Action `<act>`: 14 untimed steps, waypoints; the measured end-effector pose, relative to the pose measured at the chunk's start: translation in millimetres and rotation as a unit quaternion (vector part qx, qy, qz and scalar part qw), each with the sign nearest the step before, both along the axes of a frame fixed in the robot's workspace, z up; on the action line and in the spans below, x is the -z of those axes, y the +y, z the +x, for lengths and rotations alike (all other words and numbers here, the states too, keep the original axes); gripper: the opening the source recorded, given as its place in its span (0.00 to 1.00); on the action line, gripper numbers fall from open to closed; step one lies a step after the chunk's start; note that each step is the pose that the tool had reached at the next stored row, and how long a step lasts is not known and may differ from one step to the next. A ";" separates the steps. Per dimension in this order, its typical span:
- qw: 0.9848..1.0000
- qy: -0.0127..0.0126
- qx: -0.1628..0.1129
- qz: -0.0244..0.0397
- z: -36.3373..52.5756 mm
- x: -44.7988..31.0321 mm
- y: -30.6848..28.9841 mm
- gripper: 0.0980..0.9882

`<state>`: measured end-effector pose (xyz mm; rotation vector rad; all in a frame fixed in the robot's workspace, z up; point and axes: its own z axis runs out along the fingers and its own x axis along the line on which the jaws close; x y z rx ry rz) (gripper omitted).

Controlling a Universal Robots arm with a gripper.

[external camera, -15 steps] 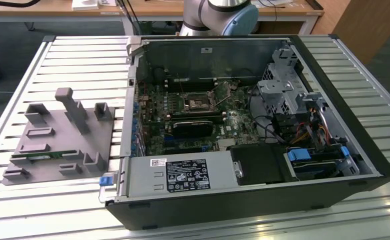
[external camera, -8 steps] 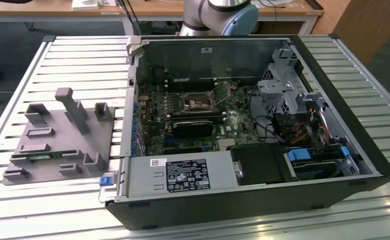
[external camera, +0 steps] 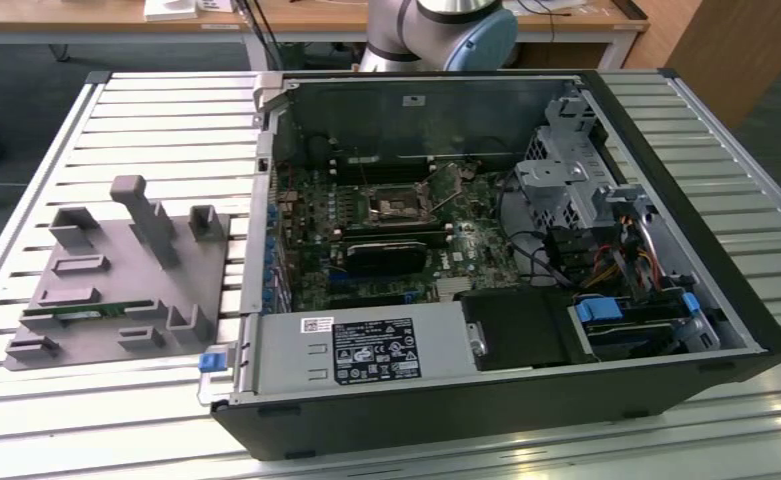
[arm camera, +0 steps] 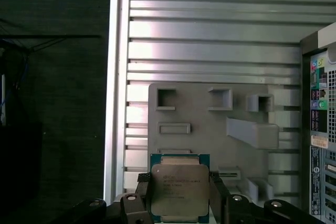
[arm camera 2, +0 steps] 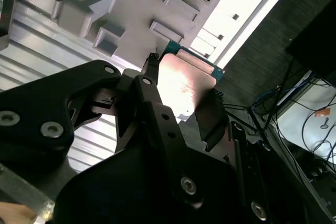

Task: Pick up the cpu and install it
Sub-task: 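Pick up the cpu and move it towards the insertion slot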

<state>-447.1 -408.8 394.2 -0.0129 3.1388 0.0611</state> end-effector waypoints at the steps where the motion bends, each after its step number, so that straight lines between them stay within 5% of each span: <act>1: 1.000 0.000 0.000 0.000 0.1 0.1 0.0 0.49; 14: 1.000 0.000 0.000 0.000 2.9 -1.9 0.0 0.49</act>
